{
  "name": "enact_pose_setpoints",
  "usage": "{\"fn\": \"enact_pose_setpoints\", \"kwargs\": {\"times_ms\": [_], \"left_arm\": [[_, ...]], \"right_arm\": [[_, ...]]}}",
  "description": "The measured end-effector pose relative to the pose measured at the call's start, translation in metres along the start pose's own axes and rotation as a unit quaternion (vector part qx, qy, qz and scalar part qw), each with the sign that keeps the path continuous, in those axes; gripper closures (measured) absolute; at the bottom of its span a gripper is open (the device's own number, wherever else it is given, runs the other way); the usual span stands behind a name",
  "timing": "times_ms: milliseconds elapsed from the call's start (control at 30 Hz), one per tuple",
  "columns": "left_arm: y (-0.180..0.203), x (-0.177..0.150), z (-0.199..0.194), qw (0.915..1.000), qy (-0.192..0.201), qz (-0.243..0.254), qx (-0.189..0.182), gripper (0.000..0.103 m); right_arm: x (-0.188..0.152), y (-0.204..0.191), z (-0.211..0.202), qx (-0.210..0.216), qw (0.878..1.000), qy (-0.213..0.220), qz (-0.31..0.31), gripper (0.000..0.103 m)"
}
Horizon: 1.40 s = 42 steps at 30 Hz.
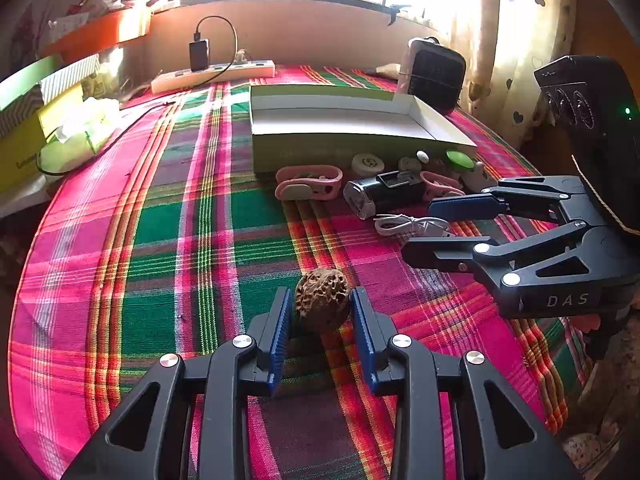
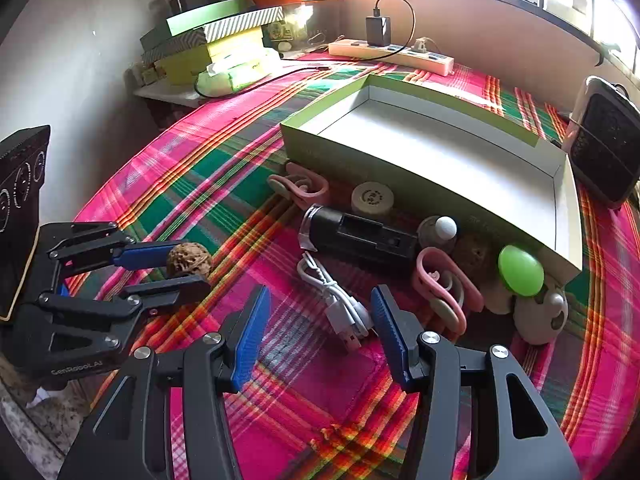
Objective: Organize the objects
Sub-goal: 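Lift the walnut with the left gripper while the right gripper grasps the white USB cable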
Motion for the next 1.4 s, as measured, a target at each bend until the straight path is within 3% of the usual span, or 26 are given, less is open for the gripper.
{"fn": "enact_pose_setpoints", "kwargs": {"times_ms": [100, 200, 533, 667, 867, 1400], "left_arm": [[-0.003, -0.001, -0.002, 1.0, 0.0, -0.005, -0.004, 0.074], [-0.004, -0.001, -0.003, 1.0, -0.001, -0.008, -0.004, 0.073], [-0.004, 0.0, -0.002, 0.9999, -0.003, -0.012, -0.002, 0.071], [-0.007, 0.001, -0.002, 0.9998, -0.003, -0.019, 0.001, 0.071], [-0.007, 0.002, -0.002, 0.9998, -0.009, -0.017, 0.004, 0.073], [-0.004, 0.019, -0.003, 0.9999, 0.0, -0.011, 0.009, 0.076]], "right_arm": [[-0.002, -0.001, -0.001, 0.001, 1.0, -0.002, 0.002, 0.049], [-0.002, 0.001, 0.004, -0.031, 0.999, -0.007, 0.001, 0.049], [-0.006, -0.003, 0.007, -0.065, 0.998, 0.011, -0.003, 0.05], [-0.006, -0.004, 0.005, -0.067, 0.998, 0.016, -0.005, 0.066], [-0.009, -0.006, 0.002, -0.067, 0.998, 0.02, -0.004, 0.08], [-0.012, -0.001, -0.009, -0.046, 0.998, 0.034, 0.028, 0.083]]}}
Point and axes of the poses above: each gripper's, at about its wrist camera, not at the fingertips, and z roughly the way its jaws point, y to its right, x to its top, the point moved 2 cm from there along z, roughly the way its jaws point, and after that the axes turned 9 degrees about -x, right-handed, at the moved point
